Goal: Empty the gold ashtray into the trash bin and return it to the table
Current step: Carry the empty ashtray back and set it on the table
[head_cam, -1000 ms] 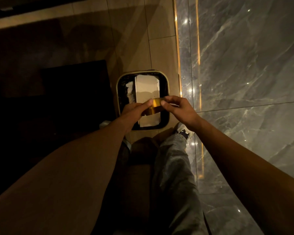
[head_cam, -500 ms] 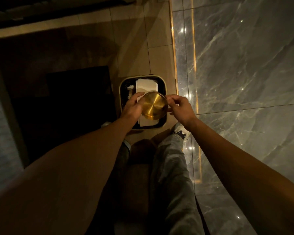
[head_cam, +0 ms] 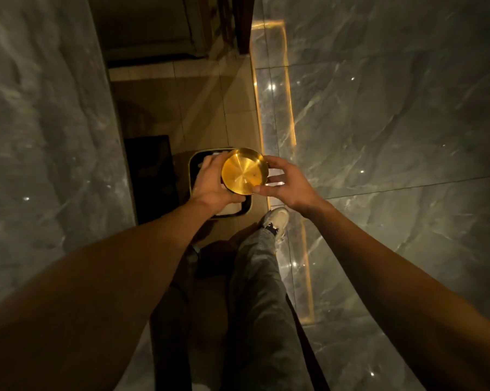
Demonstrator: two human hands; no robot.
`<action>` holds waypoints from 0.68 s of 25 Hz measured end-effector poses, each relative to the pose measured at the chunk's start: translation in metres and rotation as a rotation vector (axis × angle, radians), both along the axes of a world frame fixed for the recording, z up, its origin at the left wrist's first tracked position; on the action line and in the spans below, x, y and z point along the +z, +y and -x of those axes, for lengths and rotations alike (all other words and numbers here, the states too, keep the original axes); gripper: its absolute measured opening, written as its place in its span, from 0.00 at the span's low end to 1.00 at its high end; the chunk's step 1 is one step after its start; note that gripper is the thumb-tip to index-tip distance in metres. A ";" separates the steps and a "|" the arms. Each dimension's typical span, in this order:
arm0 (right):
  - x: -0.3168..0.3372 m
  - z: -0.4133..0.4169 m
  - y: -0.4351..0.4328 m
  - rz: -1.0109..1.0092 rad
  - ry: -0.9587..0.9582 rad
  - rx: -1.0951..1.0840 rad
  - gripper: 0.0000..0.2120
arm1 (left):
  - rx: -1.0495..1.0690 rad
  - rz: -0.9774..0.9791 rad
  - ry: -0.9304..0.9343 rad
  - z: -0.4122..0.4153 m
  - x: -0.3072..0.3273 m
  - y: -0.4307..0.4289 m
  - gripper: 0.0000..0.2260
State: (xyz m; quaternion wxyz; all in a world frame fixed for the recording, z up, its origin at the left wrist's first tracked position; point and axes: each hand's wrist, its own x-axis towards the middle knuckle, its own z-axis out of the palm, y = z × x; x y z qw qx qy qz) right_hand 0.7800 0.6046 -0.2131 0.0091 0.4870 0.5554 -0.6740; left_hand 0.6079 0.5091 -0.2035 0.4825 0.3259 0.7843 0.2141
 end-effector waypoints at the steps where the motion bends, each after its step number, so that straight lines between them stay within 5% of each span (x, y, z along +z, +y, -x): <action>1: 0.016 -0.002 0.000 -0.036 0.015 0.019 0.38 | 0.016 -0.027 0.000 0.000 0.017 0.000 0.46; 6: 0.104 -0.003 0.005 -0.189 0.019 0.092 0.45 | 0.074 -0.175 0.015 -0.007 0.096 -0.002 0.44; 11: 0.171 0.008 -0.007 -0.452 0.062 0.202 0.45 | 0.097 -0.324 0.029 0.008 0.161 -0.026 0.43; 17: 0.228 0.065 -0.063 -0.515 0.116 0.270 0.41 | 0.144 -0.392 0.101 0.060 0.216 -0.098 0.44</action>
